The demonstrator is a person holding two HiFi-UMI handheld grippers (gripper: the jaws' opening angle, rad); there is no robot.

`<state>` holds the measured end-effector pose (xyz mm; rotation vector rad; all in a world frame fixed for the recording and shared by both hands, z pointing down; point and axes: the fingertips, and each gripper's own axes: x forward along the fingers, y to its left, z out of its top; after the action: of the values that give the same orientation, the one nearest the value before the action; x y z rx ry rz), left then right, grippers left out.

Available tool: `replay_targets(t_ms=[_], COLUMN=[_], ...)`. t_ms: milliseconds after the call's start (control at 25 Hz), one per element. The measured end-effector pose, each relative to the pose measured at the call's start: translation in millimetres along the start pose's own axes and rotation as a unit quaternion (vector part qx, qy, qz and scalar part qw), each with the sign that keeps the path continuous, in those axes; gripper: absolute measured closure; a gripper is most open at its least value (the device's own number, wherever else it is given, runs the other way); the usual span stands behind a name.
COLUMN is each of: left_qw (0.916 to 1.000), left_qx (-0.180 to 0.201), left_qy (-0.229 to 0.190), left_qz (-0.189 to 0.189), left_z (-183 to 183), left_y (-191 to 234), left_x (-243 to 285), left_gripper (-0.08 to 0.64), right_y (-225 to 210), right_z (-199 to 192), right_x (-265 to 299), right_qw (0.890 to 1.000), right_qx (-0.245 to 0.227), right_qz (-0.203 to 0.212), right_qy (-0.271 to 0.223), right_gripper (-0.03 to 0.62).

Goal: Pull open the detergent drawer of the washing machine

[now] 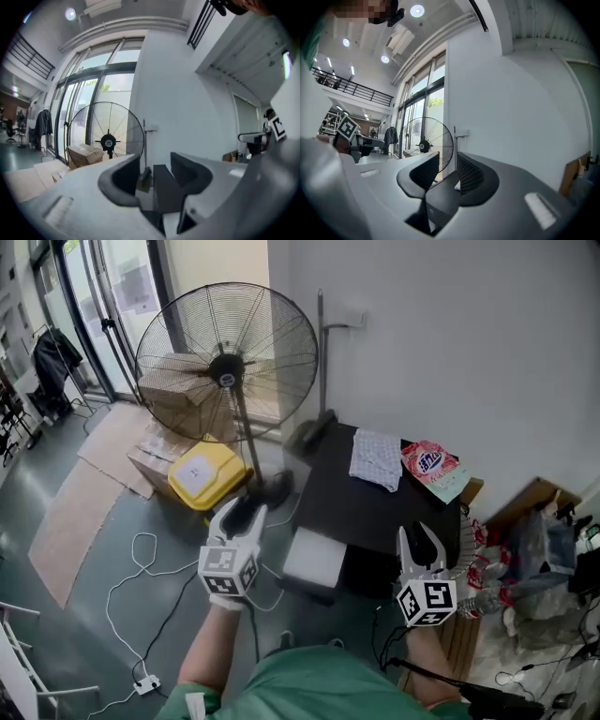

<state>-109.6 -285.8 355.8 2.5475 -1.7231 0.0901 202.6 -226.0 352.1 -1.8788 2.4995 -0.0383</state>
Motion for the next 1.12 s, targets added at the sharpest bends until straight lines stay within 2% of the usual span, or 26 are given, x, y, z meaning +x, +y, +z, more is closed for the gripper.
replay_targets(t_ms=[160,400,1120], left_qw=[0.9995,0.9979,0.9981], left_qx=[0.021,0.052,0.051], left_qy=[-0.013,-0.023,-0.007], left_qz=[0.020,0.031,0.034], left_z=[13,23,9], left_y=[-2,-1,7], left_x=[-3,9,18], left_gripper=[0.354,0.354,0.354], right_y=[-8,-18,-12], right_z=[15,18,5], right_x=[-3,5,15], right_qw=[0.999,0.999,1.000], right_qx=[-0.008,0.000,-0.005], right_qz=[-0.020,-0.022,-0.012], right_qy=[-0.024,-0.037,-0.023], right_gripper=[0.476,0.476,0.476])
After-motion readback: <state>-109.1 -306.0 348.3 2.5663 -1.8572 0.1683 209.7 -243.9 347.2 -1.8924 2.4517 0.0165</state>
